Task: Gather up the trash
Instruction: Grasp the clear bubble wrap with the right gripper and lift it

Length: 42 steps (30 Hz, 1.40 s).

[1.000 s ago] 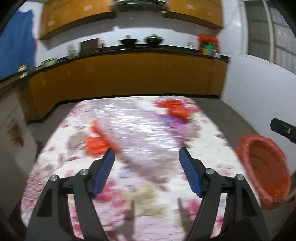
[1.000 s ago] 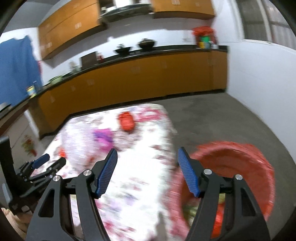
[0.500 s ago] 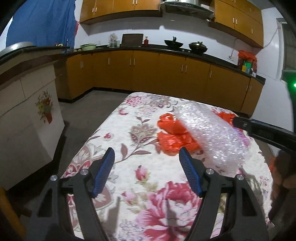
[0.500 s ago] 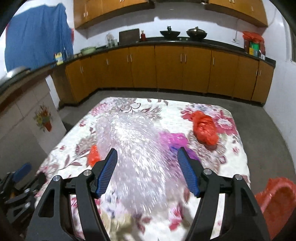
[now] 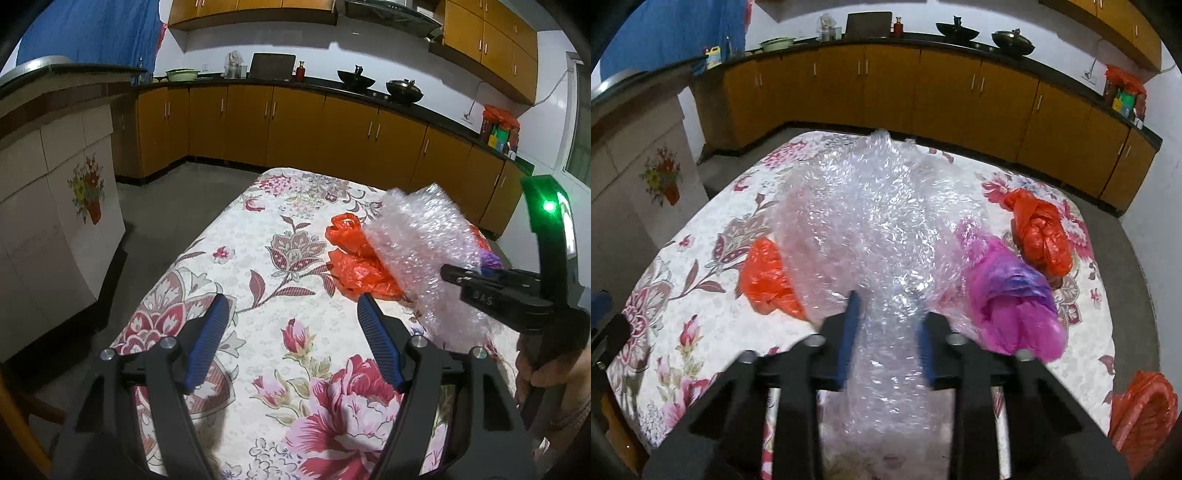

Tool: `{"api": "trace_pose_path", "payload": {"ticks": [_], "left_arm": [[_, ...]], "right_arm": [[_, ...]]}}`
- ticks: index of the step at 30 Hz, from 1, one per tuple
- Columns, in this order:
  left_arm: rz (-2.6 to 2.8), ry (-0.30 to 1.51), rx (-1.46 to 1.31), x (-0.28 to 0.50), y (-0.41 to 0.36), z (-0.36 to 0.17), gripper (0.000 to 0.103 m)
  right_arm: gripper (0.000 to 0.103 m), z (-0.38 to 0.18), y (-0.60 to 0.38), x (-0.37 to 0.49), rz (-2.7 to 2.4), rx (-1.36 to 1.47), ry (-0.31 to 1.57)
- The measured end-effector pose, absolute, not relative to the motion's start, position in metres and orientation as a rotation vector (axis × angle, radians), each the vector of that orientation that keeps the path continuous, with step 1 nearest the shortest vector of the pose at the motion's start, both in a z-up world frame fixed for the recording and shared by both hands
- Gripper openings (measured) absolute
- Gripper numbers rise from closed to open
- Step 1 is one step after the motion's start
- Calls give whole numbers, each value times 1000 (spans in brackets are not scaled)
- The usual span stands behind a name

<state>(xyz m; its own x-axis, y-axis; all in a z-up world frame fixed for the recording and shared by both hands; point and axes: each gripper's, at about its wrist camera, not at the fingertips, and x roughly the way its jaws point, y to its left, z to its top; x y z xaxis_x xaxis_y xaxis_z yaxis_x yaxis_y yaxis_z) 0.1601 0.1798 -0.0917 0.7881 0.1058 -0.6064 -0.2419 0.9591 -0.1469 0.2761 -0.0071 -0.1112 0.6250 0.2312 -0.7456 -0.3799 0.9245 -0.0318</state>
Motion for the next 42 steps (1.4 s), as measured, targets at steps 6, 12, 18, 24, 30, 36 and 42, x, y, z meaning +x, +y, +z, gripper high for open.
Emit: {"api": "trace_pose_path", "payload": {"ticks": [6, 12, 18, 24, 30, 36, 42], "left_arm": [[184, 637, -229, 162, 179, -91, 71], [166, 635, -224, 165, 170, -89, 71], [143, 634, -200, 167, 158, -85, 71], [117, 636, -183, 174, 147, -84, 71], [53, 657, -181, 193, 125, -84, 71], [-13, 699, -187, 229, 92, -89, 62], [-56, 777, -191, 268, 59, -109, 55]], "right_arm": [[17, -88, -20, 258, 407, -115, 772], [16, -58, -35, 239, 458, -42, 701], [16, -30, -69, 220, 431, 17, 620], [16, -15, -123, 212, 325, 79, 581], [16, -18, -157, 204, 248, 114, 575], [16, -31, -173, 197, 208, 115, 592], [17, -47, -197, 196, 164, 146, 636]]}}
